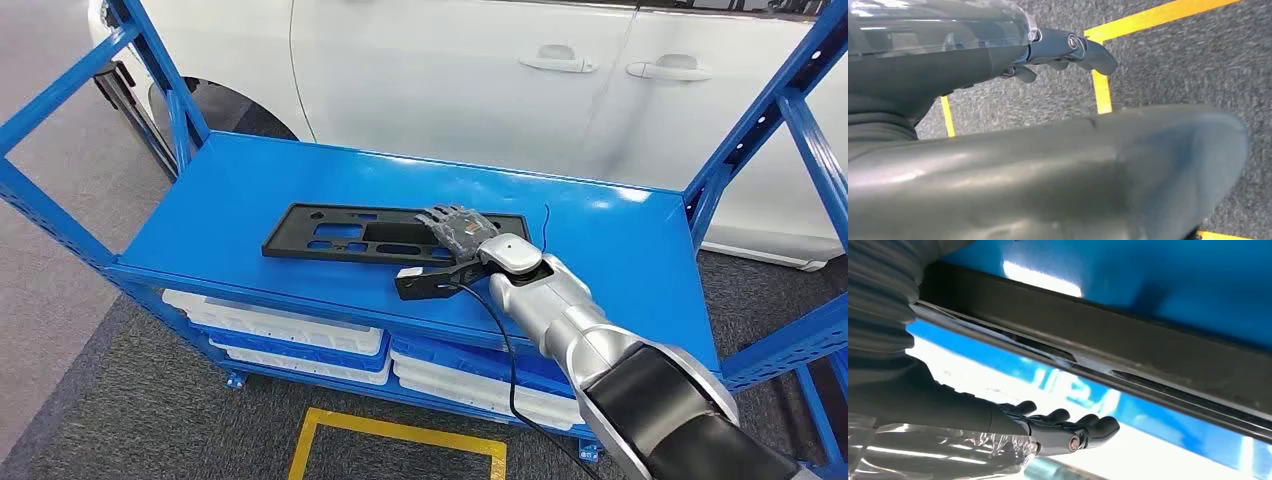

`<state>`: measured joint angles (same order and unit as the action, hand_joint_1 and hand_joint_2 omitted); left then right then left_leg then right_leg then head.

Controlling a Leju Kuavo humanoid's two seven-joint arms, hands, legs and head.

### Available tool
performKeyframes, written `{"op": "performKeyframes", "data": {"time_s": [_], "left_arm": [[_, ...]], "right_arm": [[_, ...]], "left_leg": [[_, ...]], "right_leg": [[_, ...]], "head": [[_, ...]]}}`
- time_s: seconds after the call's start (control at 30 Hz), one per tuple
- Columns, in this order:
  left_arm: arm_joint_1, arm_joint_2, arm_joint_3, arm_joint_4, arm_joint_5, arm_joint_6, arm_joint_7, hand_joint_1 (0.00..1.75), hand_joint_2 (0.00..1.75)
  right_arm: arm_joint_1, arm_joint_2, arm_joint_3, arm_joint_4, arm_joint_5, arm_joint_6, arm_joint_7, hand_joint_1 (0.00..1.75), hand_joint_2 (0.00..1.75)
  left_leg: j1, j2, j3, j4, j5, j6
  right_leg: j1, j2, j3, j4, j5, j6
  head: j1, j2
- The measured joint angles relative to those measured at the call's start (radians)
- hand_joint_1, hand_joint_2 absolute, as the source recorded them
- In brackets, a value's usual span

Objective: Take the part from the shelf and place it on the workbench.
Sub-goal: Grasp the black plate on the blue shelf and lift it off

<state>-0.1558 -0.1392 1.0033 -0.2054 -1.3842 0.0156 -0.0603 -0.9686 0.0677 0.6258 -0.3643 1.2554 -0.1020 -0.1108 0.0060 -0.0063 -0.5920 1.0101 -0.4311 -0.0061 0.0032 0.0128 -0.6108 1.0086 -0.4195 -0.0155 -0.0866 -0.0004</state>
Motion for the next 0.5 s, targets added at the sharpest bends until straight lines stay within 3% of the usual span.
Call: {"op": "performKeyframes", "data": {"time_s": [0.07, 0.17, 0.23, 0.3, 0.33, 0.37, 0.4, 0.5], "left_arm": [[0.0, 0.0, 0.0, 0.0, -0.001, 0.0, 0.0, 0.0, 0.0], [-0.002, 0.0, -0.001, 0.0, -0.002, -0.001, 0.0, 0.0, 0.0], [-0.004, 0.0, -0.001, 0.0, -0.004, -0.001, 0.0, 0.0, 0.0], [-0.005, 0.0, -0.001, 0.0, -0.006, -0.001, 0.001, 0.0, 0.0], [-0.005, 0.0, -0.001, 0.0, -0.007, -0.002, 0.003, 0.0, 0.0], [-0.005, 0.0, -0.001, 0.0, -0.008, -0.002, 0.004, 0.0, 0.0], [-0.004, 0.0, -0.002, 0.0, -0.009, -0.002, 0.006, 0.0, 0.0], [-0.005, 0.0, -0.002, 0.0, -0.012, -0.002, 0.006, 0.0, 0.0]], "right_arm": [[0.004, -0.001, 0.002, 0.001, 0.001, -0.008, 0.001, 1.69, 1.75], [0.011, -0.005, 0.005, 0.004, 0.001, -0.032, 0.0, 1.7, 1.75], [0.013, -0.011, 0.006, 0.005, 0.0, -0.046, -0.004, 1.74, 1.75], [0.019, -0.015, 0.006, 0.006, -0.001, -0.056, -0.01, 1.75, 1.75], [0.022, -0.017, 0.006, 0.006, -0.002, -0.063, -0.015, 1.75, 1.75], [0.025, -0.017, 0.006, 0.006, -0.006, -0.071, -0.022, 1.75, 1.75], [0.026, -0.018, 0.006, 0.005, -0.013, -0.081, -0.034, 1.75, 1.75], [0.018, -0.02, 0.003, -0.008, -0.057, -0.095, -0.083, 1.75, 1.75]], "left_leg": [[0.0, 0.0, -0.002, 0.001, 0.001, 0.004], [0.002, 0.001, 0.0, -0.006, 0.008, 0.021], [0.004, 0.003, 0.002, -0.011, 0.011, 0.03], [0.004, 0.003, 0.002, -0.011, 0.011, 0.033], [0.004, 0.003, 0.002, -0.01, 0.011, 0.034], [0.003, 0.003, 0.002, -0.009, 0.01, 0.034], [0.003, 0.002, 0.002, -0.008, 0.009, 0.033], [0.001, 0.001, 0.002, -0.001, 0.003, 0.025]], "right_leg": [[-0.001, 0.0, 0.0, -0.001, 0.001, 0.004], [-0.004, 0.0, -0.005, 0.013, -0.011, 0.02], [-0.008, -0.002, -0.044, 0.098, -0.061, 0.031], [-0.01, -0.003, -0.11, 0.235, -0.121, 0.038], [-0.011, -0.003, -0.134, 0.281, -0.132, 0.04], [-0.011, -0.004, -0.14, 0.29, -0.123, 0.04], [-0.012, -0.005, -0.126, 0.256, -0.097, 0.039], [-0.01, -0.007, -0.031, 0.057, -0.008, 0.029]], "head": [[0.0, 0.0], [0.0, 0.0], [0.0, 0.0], [0.0, 0.0], [0.0, 0.0], [0.0, 0.0], [0.0, 0.0], [0.0, 0.0]]}}
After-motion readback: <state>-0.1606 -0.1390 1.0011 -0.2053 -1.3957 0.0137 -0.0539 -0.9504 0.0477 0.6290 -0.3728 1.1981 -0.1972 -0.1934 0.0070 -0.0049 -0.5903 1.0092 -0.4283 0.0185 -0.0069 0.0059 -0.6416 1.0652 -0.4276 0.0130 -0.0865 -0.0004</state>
